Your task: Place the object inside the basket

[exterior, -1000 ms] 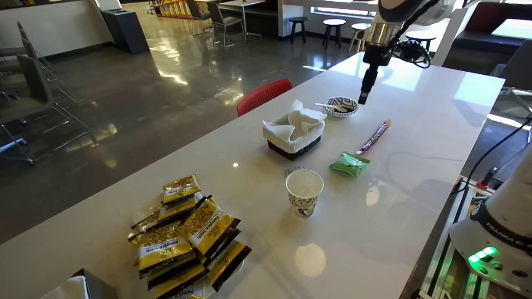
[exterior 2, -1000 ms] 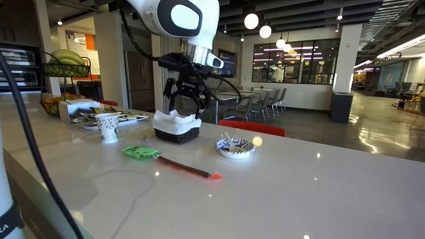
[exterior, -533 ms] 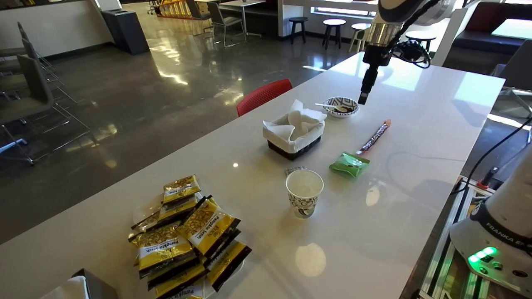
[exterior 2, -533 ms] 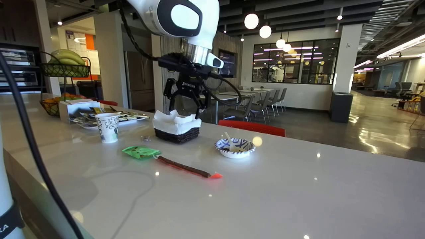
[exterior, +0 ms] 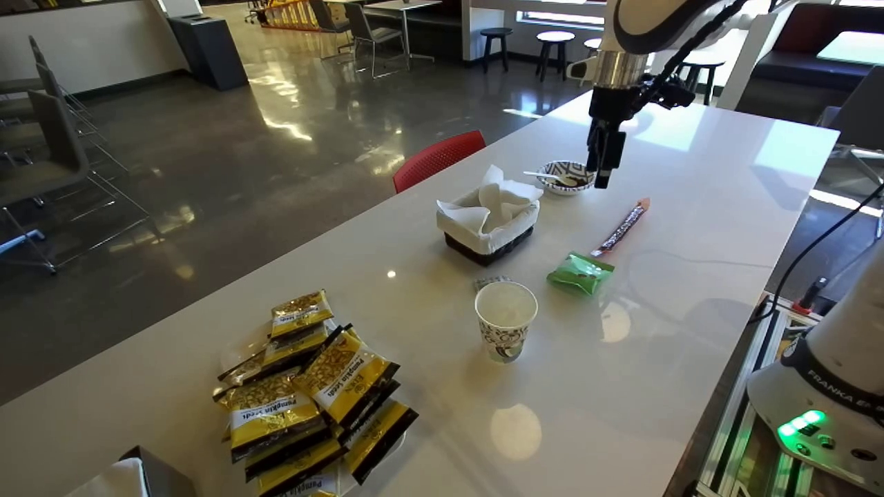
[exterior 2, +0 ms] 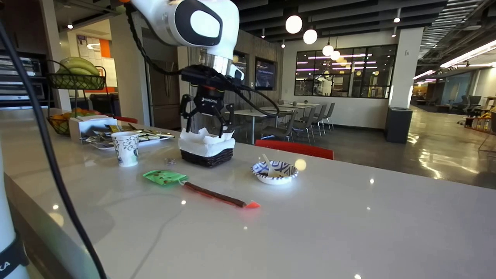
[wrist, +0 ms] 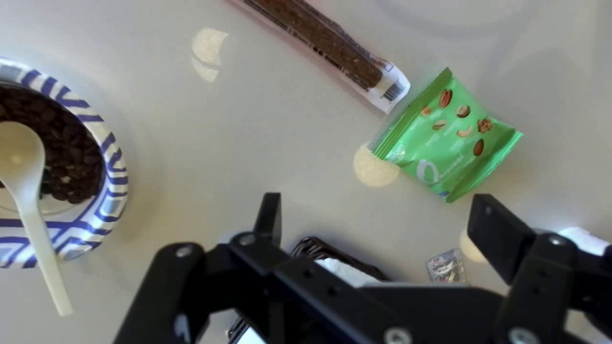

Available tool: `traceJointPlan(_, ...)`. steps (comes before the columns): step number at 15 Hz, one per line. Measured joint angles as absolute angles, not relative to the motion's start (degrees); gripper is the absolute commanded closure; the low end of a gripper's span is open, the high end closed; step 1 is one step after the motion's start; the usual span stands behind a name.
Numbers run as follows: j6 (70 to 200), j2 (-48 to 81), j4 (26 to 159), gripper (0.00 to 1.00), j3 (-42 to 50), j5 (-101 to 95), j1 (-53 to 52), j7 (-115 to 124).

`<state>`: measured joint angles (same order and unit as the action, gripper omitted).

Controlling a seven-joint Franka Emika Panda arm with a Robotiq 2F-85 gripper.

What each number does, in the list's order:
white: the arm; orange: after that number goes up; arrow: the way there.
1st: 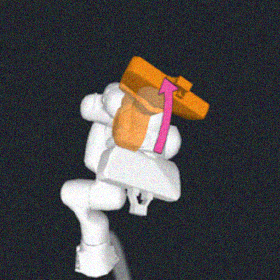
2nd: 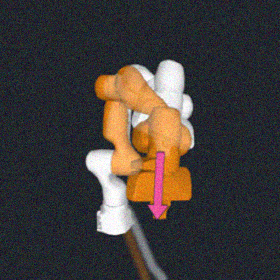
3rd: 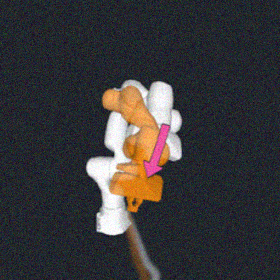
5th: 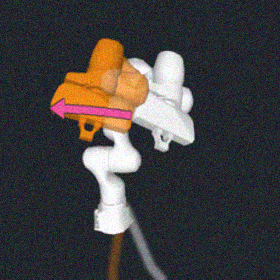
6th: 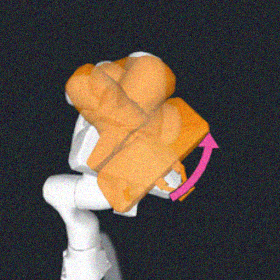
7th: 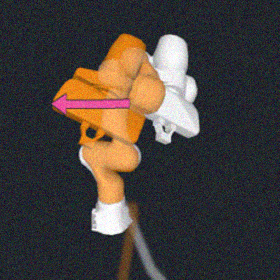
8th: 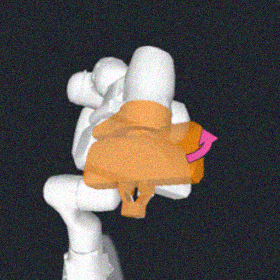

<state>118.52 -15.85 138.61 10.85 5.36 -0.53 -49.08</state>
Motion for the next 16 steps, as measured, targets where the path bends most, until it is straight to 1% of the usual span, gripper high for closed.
traceJointPlan(5,118.5,-17.41,142.89,0.0,6.58,-2.22,-0.96,-54.35)
traceJointPlan(9,118.83,-20.24,146.5,0.0,6.03,-9.98,-0.91,-58.6)
traceJointPlan(16,120.63,-21.63,148.06,0.0,5.99,-10.96,-1.56,-63.64)
